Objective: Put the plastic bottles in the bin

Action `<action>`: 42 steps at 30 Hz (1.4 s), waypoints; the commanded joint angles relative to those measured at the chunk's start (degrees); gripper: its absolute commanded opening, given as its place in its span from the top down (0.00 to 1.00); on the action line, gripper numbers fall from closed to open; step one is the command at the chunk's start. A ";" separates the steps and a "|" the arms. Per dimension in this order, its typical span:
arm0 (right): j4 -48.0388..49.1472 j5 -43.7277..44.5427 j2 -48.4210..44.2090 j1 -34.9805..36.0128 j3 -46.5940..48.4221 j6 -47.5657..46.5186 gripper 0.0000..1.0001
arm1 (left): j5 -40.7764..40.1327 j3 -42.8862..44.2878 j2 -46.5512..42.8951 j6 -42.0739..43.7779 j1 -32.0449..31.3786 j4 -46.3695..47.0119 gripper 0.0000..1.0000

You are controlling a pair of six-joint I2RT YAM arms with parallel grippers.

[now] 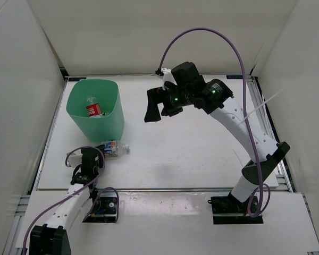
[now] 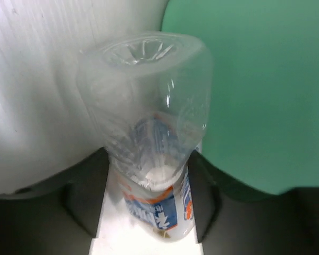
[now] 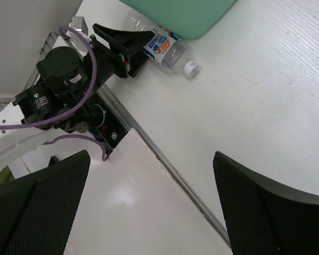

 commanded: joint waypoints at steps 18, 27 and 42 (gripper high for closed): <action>3.44 -0.32 -0.21 -2.46 -3.50 2.10 0.00 | 10.25 29.51 -7.88 11.33 2.96 -46.45 0.89; 4.50 -0.93 1.02 -2.46 -4.03 2.71 0.00 | -5.21 62.74 -5.34 19.67 2.96 -62.13 0.89; 3.97 -0.85 2.70 -3.69 0.37 3.24 0.00 | -27.11 77.18 27.88 54.31 0.50 -30.57 0.74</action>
